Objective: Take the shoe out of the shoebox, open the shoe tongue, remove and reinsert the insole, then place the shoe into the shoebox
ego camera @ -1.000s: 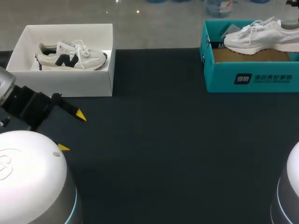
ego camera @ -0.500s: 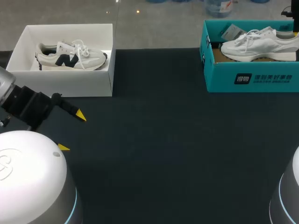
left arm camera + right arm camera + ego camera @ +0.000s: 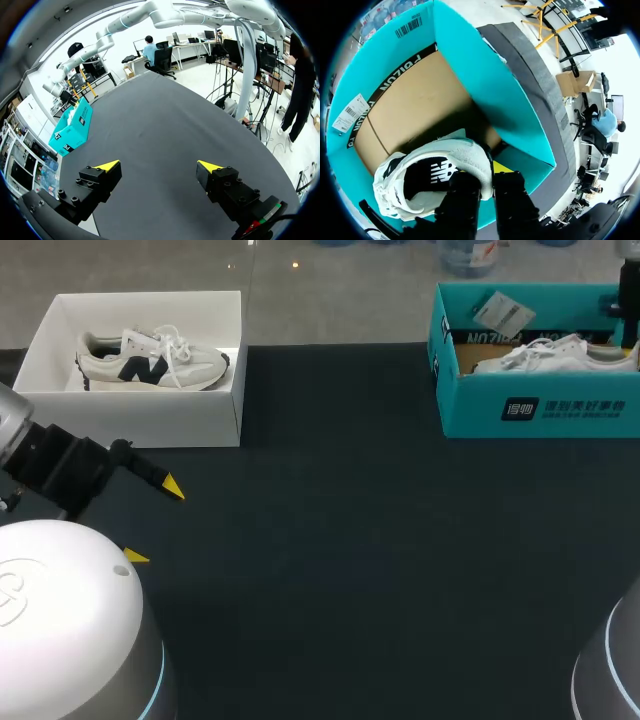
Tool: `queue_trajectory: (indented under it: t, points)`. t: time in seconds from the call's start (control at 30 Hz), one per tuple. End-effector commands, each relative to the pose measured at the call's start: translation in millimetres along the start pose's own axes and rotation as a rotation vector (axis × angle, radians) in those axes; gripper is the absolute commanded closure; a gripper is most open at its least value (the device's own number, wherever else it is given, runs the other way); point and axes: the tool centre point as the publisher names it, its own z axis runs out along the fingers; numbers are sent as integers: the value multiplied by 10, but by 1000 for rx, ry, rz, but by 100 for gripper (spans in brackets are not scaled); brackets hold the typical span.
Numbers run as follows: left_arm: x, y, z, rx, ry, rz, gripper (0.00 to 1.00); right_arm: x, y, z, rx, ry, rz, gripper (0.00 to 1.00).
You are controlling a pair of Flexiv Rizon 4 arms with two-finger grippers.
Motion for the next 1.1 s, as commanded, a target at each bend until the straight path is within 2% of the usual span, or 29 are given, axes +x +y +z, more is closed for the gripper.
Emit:
queue_trajectory:
  t: [0.03,0.2,0.4,0.43,0.47,0.5,0.53,0.67,0.7,0.73,0.77,0.97,1.1]
  points:
    - [-7,8,0,-1,4,0,0,119,104,187,29,-4,-7,100]
    - [-7,8,0,-1,4,0,0,176,115,322,42,-10,-9,100]
    - [-7,8,0,-1,4,0,0,217,90,351,56,-20,-20,100]
    - [-7,8,0,-1,4,0,0,215,79,338,56,-19,-20,86]
    - [-7,8,0,-1,4,0,0,213,68,312,54,-18,-20,62]
    - [-7,8,0,-1,4,0,0,211,55,286,48,-20,-19,66]
    - [-7,8,0,-1,4,0,0,206,45,258,42,-17,-19,66]
    - [-7,8,0,-1,4,0,0,162,-8,97,12,-11,-10,51]
    - [-7,8,0,-1,4,0,0,150,-18,52,5,-9,-9,42]
    - [-7,8,0,-1,4,0,0,136,-29,-5,-5,-5,-9,19]
    - [-7,8,0,-1,4,0,0,125,-39,-62,-16,-9,-8,2]
    - [-7,8,0,-1,4,0,0,51,-112,-486,-77,12,-8,0]
    - [-7,8,0,-1,4,0,0,84,-219,-771,-113,35,-34,0]
